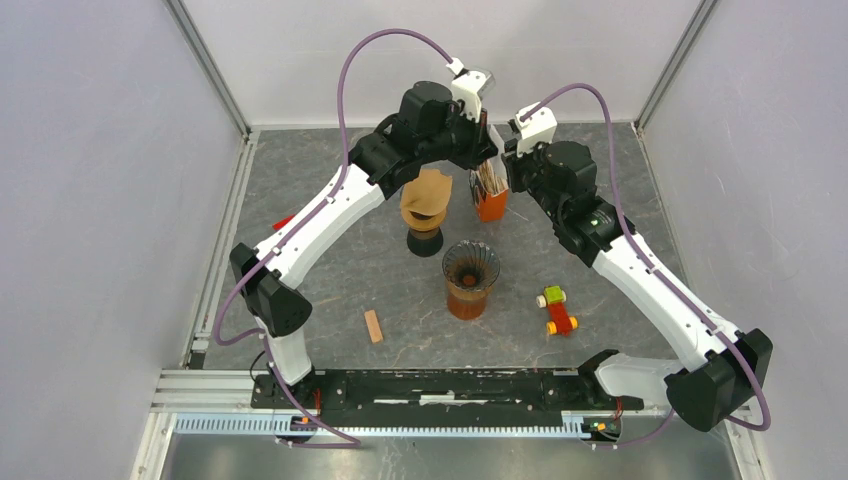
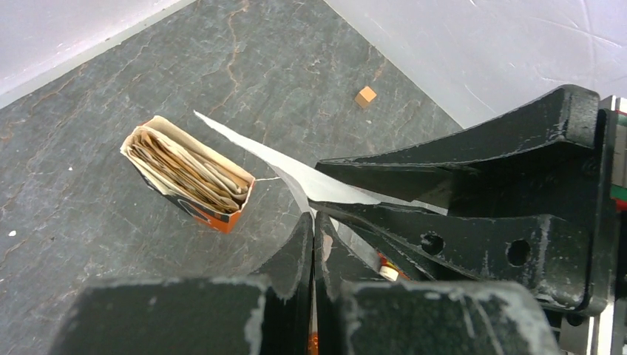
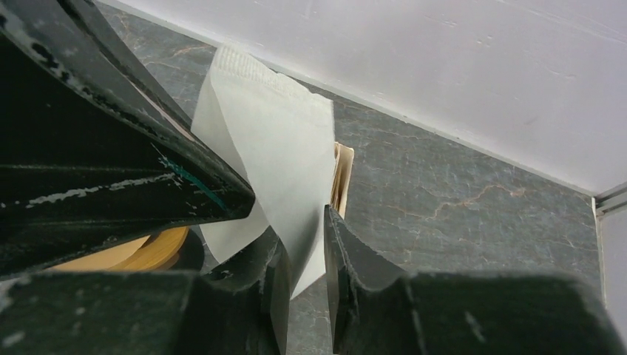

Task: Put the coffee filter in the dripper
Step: Pick up the coffee filter from the coffee filter holder.

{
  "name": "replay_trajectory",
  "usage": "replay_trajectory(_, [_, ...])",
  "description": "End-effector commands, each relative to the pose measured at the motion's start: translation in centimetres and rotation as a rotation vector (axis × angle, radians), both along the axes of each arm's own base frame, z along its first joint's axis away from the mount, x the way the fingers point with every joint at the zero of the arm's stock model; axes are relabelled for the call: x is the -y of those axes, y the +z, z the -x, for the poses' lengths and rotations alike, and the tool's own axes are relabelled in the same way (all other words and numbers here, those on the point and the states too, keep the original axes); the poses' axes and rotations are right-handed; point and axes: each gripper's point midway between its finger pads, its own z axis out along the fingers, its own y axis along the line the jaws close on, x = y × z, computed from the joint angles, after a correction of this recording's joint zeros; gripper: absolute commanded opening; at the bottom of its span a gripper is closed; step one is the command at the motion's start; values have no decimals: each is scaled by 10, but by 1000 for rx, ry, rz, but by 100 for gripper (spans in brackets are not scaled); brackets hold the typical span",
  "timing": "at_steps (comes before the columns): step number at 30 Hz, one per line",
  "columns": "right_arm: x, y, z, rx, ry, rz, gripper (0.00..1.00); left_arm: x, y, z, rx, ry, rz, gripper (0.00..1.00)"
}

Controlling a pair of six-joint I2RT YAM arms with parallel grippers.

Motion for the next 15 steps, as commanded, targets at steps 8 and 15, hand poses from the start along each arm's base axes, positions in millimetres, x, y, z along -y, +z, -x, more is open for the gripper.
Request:
replay_trajectory(8, [-1, 21, -3, 44, -2, -39, 0, -7, 30, 14, 84, -28, 28, 2])
replay_trajectory(15, [9, 26, -4, 49, -65, -63, 0, -6, 23, 3, 71, 23, 29, 20])
